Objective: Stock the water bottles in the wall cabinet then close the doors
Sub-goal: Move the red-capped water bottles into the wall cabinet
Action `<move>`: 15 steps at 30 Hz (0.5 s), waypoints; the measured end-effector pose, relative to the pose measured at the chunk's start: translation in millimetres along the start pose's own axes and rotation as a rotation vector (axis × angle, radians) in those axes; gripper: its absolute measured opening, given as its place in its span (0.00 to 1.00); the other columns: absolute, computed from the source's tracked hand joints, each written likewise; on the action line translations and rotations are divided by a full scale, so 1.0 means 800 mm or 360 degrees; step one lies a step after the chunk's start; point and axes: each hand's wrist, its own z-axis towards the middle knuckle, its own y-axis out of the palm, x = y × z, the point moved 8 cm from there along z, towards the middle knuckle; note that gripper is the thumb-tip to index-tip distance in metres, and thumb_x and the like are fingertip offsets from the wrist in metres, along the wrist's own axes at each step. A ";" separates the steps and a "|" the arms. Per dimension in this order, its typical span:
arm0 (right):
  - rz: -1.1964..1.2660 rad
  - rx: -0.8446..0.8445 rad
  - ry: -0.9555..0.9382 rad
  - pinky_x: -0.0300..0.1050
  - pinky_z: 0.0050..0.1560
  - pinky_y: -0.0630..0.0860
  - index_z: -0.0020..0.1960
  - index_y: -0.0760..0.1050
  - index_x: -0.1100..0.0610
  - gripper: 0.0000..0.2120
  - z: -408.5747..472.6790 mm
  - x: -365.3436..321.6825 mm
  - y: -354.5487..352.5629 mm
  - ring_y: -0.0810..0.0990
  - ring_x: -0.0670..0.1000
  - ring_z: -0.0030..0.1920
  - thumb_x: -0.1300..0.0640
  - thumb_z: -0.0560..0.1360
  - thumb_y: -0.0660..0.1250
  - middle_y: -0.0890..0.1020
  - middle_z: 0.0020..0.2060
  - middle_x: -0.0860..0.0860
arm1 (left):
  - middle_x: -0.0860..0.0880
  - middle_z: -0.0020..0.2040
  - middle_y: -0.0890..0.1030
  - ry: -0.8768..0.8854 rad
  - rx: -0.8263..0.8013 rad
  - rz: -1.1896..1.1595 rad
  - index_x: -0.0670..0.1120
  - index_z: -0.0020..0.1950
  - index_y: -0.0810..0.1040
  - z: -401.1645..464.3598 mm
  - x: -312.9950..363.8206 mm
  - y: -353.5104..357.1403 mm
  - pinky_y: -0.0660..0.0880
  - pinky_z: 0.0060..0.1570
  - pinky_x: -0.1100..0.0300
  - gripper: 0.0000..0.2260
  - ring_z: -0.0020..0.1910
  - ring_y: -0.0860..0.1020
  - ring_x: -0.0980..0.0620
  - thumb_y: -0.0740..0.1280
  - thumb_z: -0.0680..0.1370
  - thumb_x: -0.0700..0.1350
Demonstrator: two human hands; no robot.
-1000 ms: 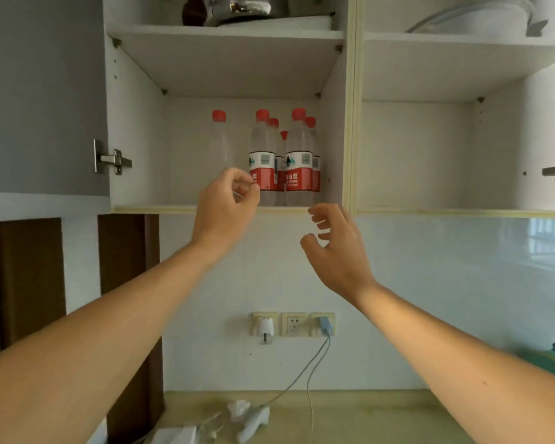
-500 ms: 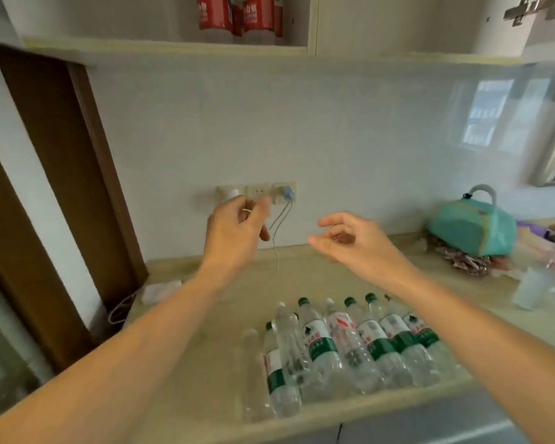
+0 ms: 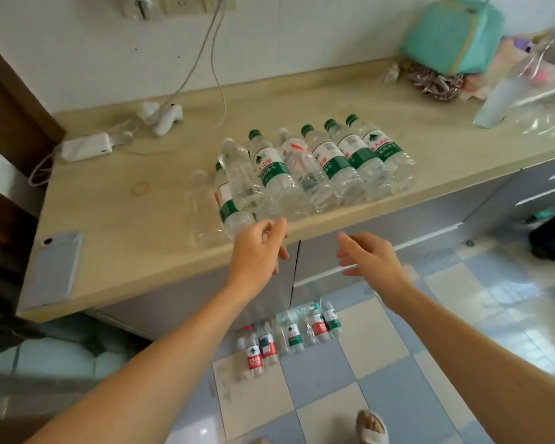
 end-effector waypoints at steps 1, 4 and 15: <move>-0.0009 -0.0014 0.0079 0.46 0.44 0.84 0.54 0.80 0.53 0.16 0.002 0.040 0.000 0.85 0.51 0.43 0.41 0.78 0.69 0.86 0.43 0.52 | 0.51 0.29 0.80 -0.0084 -0.0043 -0.0008 0.43 0.45 0.80 -0.006 -0.035 0.019 0.69 0.24 0.64 0.16 0.22 0.73 0.53 0.62 0.84 0.52; -0.0026 -0.0055 0.0296 0.43 0.43 0.82 0.56 0.80 0.53 0.18 0.006 0.158 0.000 0.86 0.49 0.43 0.40 0.78 0.68 0.86 0.44 0.50 | 0.51 0.31 0.81 -0.0376 -0.0127 0.0005 0.44 0.47 0.80 -0.023 -0.145 0.070 0.71 0.26 0.60 0.16 0.24 0.74 0.53 0.61 0.84 0.53; -0.0207 -0.0238 0.0760 0.48 0.47 0.84 0.55 0.78 0.55 0.14 0.086 0.532 -0.016 0.84 0.55 0.46 0.44 0.79 0.67 0.84 0.45 0.54 | 0.43 0.43 0.80 -0.1073 0.0075 -0.0077 0.46 0.50 0.77 -0.035 -0.518 0.253 0.78 0.31 0.57 0.12 0.36 0.80 0.47 0.63 0.83 0.54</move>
